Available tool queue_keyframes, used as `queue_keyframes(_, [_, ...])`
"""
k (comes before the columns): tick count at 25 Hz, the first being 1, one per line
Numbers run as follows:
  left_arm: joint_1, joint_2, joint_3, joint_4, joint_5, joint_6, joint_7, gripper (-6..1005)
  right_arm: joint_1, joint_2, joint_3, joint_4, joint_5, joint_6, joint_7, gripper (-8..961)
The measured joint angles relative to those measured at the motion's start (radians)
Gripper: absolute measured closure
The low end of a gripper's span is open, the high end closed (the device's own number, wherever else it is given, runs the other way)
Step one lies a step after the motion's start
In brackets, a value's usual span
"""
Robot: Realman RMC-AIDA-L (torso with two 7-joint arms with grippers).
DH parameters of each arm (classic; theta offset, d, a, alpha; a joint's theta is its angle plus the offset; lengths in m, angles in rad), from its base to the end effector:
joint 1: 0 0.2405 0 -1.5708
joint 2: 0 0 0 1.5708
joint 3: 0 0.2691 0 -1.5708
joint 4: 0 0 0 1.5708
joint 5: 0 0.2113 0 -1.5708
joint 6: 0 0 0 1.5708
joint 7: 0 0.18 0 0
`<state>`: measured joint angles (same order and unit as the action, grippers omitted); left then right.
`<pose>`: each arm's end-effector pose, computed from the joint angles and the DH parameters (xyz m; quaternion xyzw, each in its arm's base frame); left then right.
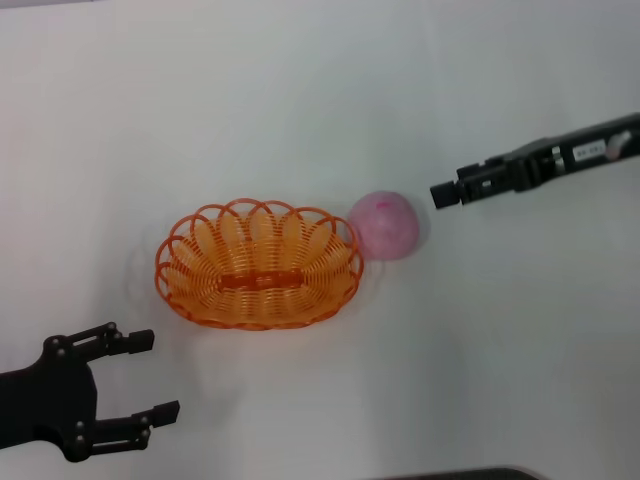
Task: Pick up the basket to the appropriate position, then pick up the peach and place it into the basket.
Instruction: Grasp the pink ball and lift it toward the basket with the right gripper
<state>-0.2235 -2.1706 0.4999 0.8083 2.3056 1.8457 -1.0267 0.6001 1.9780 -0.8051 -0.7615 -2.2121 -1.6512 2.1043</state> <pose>-0.3296 0.2089 -0.0460 -0.9604 -0.1738 -0.1964 0.0940 0.2674 0.3545 -0.0100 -0.8836 0.4566 0.0985 0.0317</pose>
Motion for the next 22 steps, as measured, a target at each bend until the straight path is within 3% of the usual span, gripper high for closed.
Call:
queue_keyframes(5, [0.003, 0.001, 0.0, 0.001, 0.002, -0.005, 0.0, 171, 0.083, 0.011, -0.004, -0.056, -0.116, -0.024, 0.21, 4])
queue_keyframes(14, [0.002, 0.0, 0.0, 0.002, 0.01, -0.008, -0.002, 172, 0.249, 0.065, -0.021, -0.092, -0.372, -0.023, 0.355, 3])
queue_keyframes(22, [0.001, 0.0, 0.0, 0.002, 0.024, -0.01, -0.014, 172, 0.31, 0.1, -0.172, -0.093, -0.399, 0.027, 0.431, 4])
